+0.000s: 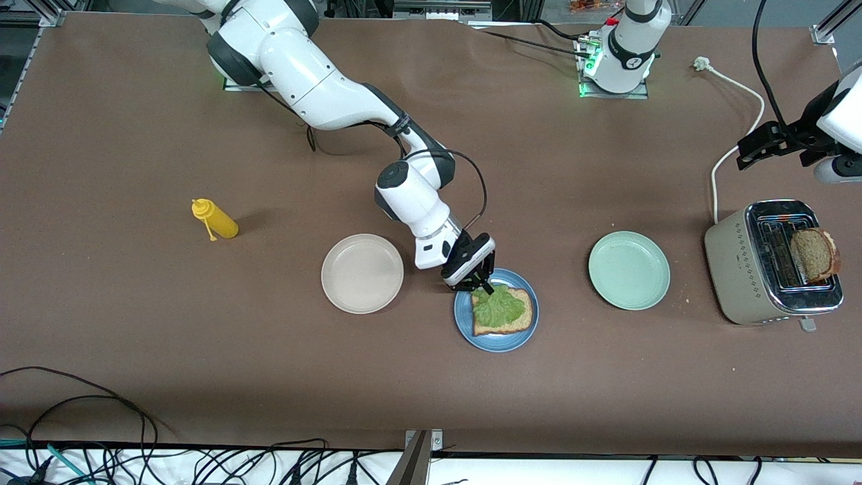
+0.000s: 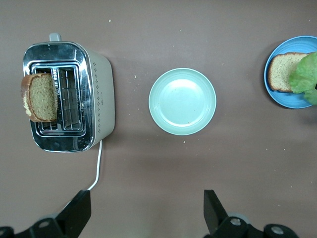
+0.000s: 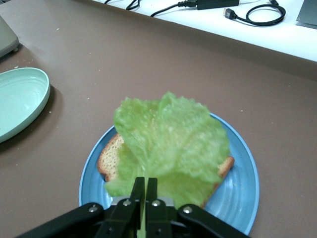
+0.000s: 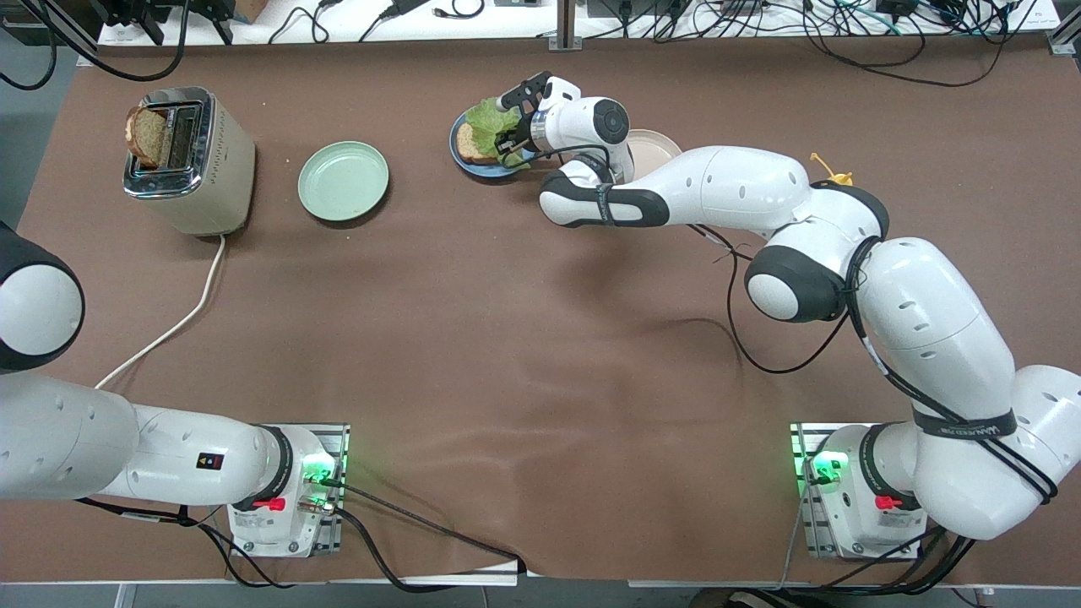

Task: Make sandwich in blue plate with both arms
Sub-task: 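Lower the lettuce onto the bread and open the right gripper, then move the right gripper back toward the yellow squeeze bottle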

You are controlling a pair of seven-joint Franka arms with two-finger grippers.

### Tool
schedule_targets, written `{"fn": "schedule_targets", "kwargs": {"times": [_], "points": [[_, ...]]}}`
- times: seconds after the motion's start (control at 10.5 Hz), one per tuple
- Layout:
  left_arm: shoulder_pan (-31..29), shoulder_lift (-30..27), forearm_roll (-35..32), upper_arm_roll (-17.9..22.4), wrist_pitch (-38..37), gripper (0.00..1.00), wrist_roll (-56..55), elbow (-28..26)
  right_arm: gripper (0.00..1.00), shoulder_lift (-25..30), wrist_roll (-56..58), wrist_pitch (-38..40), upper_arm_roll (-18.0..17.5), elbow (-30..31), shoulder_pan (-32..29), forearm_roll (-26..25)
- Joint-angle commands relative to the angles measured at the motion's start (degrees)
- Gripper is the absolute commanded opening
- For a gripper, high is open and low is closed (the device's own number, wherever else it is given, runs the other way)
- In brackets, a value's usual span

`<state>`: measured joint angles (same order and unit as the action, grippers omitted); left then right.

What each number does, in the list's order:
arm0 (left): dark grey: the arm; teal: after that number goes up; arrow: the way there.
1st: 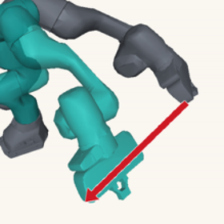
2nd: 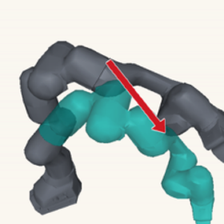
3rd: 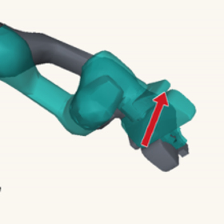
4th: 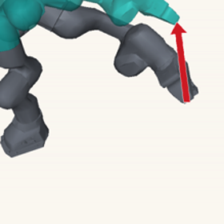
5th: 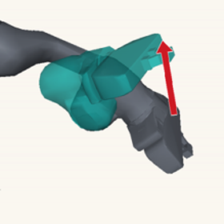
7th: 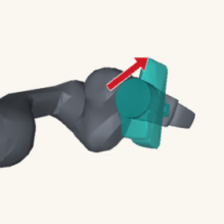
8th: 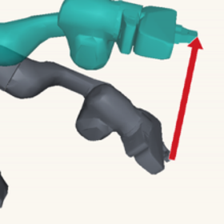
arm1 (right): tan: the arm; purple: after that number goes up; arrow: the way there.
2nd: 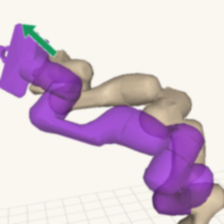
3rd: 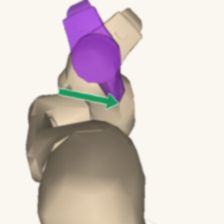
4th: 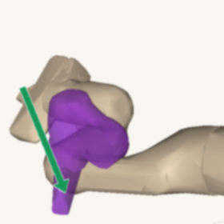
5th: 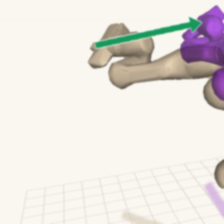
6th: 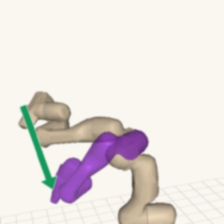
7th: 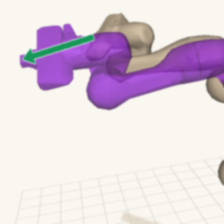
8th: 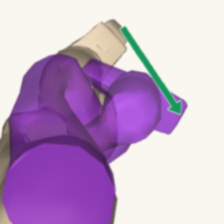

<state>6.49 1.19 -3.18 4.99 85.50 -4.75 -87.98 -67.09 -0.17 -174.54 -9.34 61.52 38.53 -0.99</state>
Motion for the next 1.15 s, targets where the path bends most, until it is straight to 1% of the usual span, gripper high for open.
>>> {"fn": "schedule_targets", "kwargs": {"times": [0.0,0.1,0.19,0.29,0.38,0.48,0.57,0.67,0.76,0.86,1.05], "points": [[-0.2,0.7,-1.7,-0.2,-0.9,1.00,0.0,1.8,0.66,-1.6,-4.8,-0.6,0.1,-2.7,0.7,0.1],[-0.2,0.7,-1.7,-0.2,-0.9,1.00,0.0,1.8,0.82,-1.6,-6.2,-0.3,-0.1,-3.1,0.7,0.1],[-0.2,0.7,-1.7,-0.2,-0.9,1.00,0.0,1.8,0.85,-0.9,-7.5,1.2,-0.1,-3.1,0.7,0.1],[-0.2,0.7,-1.7,-0.2,-0.9,1.00,0.0,1.8,0.88,0.6,-7.6,5.0,-0.1,-3.1,0.1,0.2],[-0.2,0.7,-1.7,-0.2,-0.9,1.00,0.0,1.8,0.88,3.0,-7.4,11.0,-0.1,-3.1,-0.9,0.2],[-0.2,0.7,-1.7,-0.2,-0.9,1.00,0.0,1.8,0.89,5.7,-7.3,18.2,-1.0,-3.1,-2.6,0.2],[-0.2,0.7,-1.7,-0.2,-0.9,1.00,0.0,1.8,0.98,9.3,-7.2,24.8,-2.5,-3.1,-4.9,0.3],[-0.2,0.8,-1.7,-0.2,-0.9,1.00,0.0,1.8,1.00,12.2,-7.0,31.5,-4.0,-2.8,-7.9,0.3],[-0.8,1.0,-1.7,-0.2,-0.9,1.00,0.1,1.8,1.00,14.9,-6.9,38.0,-5.6,-2.5,-11.2,0.2],[-1.6,1.1,-1.4,-0.2,-0.9,1.00,0.1,1.8,1.00,17.1,-6.7,44.9,-6.4,-2.5,-14.2,0.2],[-2.4,1.4,-1.3,-0.2,-0.9,1.00,0.2,1.8,1.00,22.1,-6.7,59.0,-6.5,-2.5,-18.9,0.4]]}}
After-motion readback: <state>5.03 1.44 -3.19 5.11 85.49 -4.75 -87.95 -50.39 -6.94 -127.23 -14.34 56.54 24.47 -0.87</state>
